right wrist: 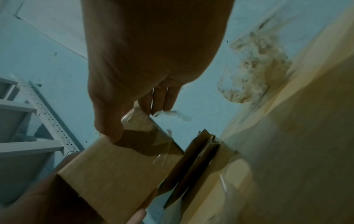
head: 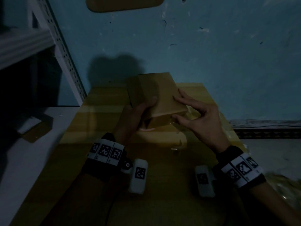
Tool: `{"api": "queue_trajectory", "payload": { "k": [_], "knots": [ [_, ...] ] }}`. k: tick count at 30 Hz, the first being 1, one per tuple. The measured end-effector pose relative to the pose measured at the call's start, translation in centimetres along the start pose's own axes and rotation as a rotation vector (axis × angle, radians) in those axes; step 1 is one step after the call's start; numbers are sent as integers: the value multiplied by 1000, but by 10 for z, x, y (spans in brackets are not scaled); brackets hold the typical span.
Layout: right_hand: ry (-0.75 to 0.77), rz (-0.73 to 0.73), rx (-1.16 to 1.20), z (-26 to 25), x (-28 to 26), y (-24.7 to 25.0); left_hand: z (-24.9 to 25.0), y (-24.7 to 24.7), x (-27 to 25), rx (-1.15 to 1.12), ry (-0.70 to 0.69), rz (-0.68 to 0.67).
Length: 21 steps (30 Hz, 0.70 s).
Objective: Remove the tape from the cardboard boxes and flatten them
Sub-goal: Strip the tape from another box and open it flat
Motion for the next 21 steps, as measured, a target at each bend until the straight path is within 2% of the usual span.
{"api": "queue_trajectory", "payload": {
  "k": [9, 21],
  "knots": [
    [28, -66, 89, 3, 1, -4, -11, -2, 1, -37, 65, -25],
    [-19, -59, 123, 3, -1, -6, -12, -4, 3, 31, 13, -67]
  ]
}}
Point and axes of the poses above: each hand's wrist, its own x-axis towards the middle knuckle, its own y-axis out of the back of the hand, z = x × y, the point moved 10 cm from there along x, towards the middle knuckle, and after that the axes turned 14 degrees about -y, right-handed, at the moved point
